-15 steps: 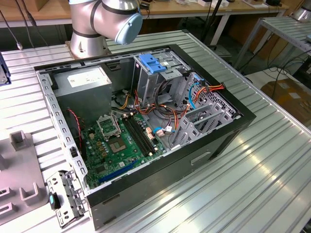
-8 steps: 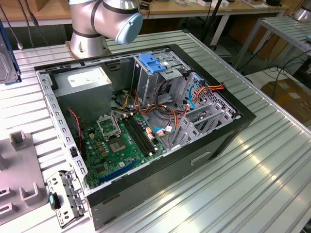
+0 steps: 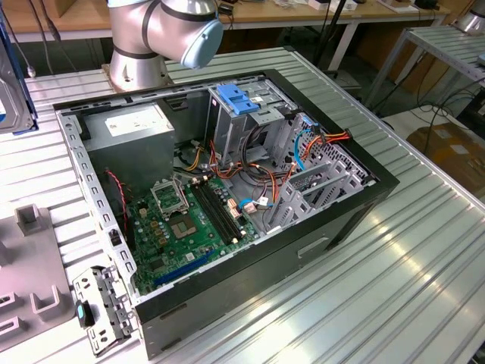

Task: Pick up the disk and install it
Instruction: 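Pick up the disk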

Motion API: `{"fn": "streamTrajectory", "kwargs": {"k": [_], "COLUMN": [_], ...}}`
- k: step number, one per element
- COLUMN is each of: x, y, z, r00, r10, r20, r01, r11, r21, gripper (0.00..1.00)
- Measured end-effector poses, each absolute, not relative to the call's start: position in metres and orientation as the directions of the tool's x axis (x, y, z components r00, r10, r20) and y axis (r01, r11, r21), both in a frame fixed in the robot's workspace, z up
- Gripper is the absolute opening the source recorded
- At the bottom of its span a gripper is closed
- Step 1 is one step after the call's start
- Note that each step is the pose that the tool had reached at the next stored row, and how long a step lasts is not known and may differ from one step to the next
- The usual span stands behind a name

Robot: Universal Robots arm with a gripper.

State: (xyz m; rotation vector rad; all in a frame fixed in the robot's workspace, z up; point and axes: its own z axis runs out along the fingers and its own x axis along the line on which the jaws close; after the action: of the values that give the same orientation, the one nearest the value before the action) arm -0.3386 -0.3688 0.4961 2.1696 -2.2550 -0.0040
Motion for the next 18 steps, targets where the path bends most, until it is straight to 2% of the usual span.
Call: {"fn": "streamTrajectory", "kwargs": {"k": [18], "x": [-0.274], "y": [-0.369], "z": [0.496], "r00": [-0.039], "r10": [-0.999], "r20": [0.011], "r01": [-0.999], "r11": [0.039], "r21": [0.010], "gripper": [0.37]}}
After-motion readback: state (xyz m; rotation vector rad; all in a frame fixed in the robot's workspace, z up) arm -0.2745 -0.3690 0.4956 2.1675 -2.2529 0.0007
